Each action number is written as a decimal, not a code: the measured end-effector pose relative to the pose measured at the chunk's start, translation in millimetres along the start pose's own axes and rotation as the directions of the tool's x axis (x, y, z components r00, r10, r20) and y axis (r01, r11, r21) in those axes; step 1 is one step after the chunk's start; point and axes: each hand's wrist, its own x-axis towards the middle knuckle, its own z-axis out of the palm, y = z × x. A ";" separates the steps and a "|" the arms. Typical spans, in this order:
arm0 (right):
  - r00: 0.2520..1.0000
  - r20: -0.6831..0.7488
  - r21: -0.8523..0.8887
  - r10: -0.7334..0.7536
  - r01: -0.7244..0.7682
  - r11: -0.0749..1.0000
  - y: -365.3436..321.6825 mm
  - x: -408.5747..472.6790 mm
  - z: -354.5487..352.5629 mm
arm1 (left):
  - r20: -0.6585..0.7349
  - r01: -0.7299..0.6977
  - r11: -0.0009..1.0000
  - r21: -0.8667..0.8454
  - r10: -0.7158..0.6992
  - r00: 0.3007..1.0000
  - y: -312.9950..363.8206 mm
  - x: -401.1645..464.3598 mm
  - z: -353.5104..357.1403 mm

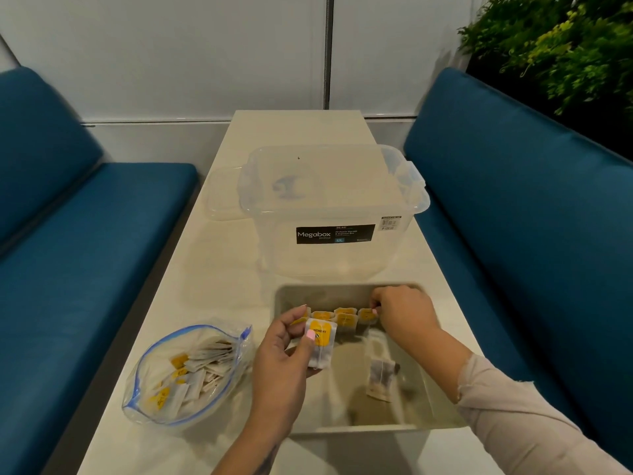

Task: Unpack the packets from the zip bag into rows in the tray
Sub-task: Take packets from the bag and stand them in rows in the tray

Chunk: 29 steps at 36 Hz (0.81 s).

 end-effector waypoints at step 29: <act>0.945 0.195 0.029 -0.263 0.263 0.964 4.7 -22.0 -4.3 | 0.014 -0.023 1.000 0.021 0.023 1.000 -0.9 1.8 0.5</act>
